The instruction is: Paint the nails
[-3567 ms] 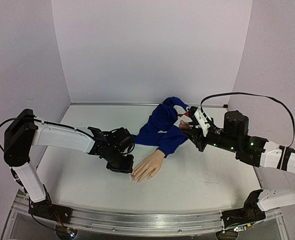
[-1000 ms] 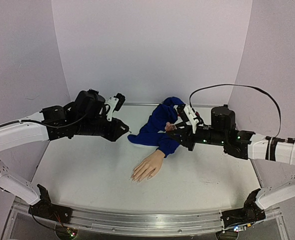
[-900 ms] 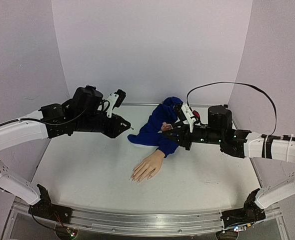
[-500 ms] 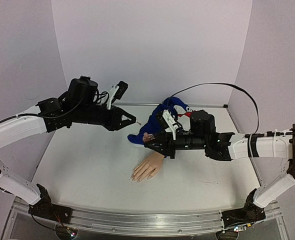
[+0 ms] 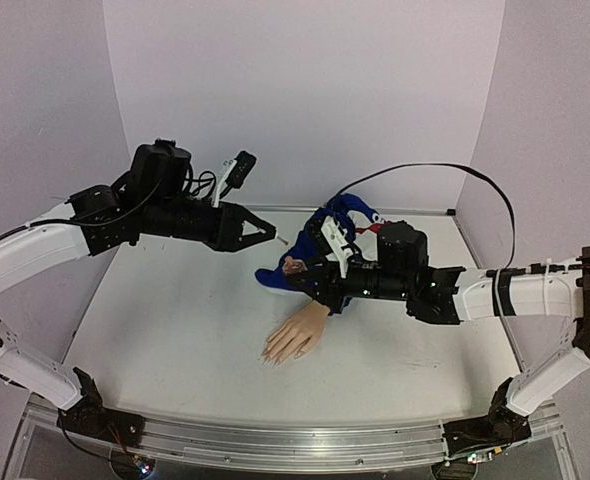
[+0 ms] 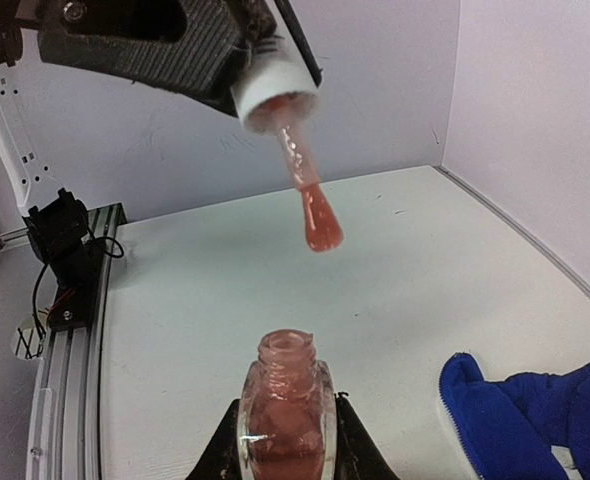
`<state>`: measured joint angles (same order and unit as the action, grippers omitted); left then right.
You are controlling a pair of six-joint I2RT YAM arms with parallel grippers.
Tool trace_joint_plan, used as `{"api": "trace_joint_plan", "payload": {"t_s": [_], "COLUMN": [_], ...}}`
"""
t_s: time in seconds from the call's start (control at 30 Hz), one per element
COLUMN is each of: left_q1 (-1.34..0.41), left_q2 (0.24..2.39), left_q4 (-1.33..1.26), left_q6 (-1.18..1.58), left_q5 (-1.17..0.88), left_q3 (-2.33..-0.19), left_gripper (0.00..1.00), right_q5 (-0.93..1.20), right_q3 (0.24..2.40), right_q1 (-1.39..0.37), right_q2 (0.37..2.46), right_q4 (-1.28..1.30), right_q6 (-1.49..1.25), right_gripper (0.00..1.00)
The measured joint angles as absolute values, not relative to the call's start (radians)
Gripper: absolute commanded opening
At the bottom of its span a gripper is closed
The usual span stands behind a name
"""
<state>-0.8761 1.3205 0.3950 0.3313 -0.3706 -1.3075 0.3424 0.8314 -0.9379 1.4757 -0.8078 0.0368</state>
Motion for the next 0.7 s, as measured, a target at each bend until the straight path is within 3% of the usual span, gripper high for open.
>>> {"api": "trace_joint_plan", "payload": {"t_s": [0.7], "left_q1": [-0.876], "left_q2": [1.363], "left_q4": [0.430], "left_q6": [0.344], "left_q5": [-0.398], "left_q3": [-1.309], "left_gripper": [0.00], "right_q5": [0.326], "right_q3": [0.831], "right_q1": [-0.938], "right_q2": [1.476], "right_q4": [-0.816], "right_q6": [0.083], "right_gripper": [0.00]}}
